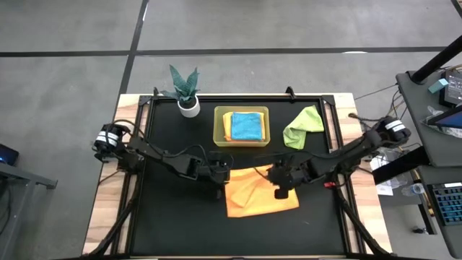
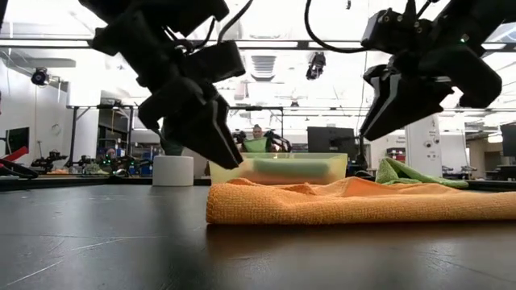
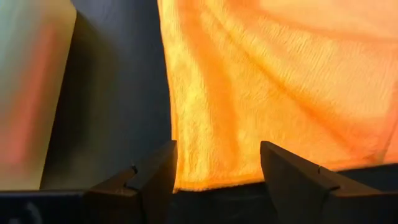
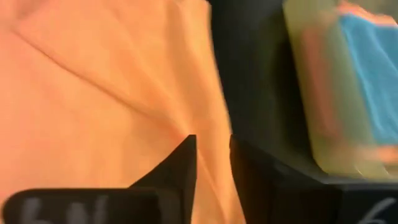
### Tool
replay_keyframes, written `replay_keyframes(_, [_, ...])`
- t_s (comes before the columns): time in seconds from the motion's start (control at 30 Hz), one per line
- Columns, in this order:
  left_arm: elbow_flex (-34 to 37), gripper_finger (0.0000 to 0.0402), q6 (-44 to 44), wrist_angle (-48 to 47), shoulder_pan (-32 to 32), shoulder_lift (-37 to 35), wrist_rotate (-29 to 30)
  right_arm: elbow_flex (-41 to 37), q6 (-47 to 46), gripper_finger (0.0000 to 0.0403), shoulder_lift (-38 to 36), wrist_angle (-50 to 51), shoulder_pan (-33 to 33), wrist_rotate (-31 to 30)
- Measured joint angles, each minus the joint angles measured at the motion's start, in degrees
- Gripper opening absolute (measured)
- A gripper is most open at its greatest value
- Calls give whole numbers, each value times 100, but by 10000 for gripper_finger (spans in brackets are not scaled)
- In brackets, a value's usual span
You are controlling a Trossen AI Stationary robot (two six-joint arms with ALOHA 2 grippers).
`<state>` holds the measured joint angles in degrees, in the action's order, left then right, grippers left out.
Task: Fold microfiber towels
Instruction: Fold the yellow towel on the table
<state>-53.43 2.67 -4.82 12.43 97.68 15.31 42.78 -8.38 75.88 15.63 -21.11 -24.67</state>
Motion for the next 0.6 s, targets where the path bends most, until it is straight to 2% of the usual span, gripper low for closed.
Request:
replay_keyframes(0.17, [24,211,9,741,-21,102,0,-280,-82,44,-466,117,313,9])
replay_keyframes(0.3, [41,185,2,1424,-63,465,53,-647,-61,13,-525,-545,569,102])
replay_keyframes(0.47, [26,132,13,1663,-136,906,422,-1131,93,9,-235,-1757,813,541])
replay_keyframes(0.6, [26,91,185,1619,-148,1108,439,-1241,90,9,140,-1912,989,574])
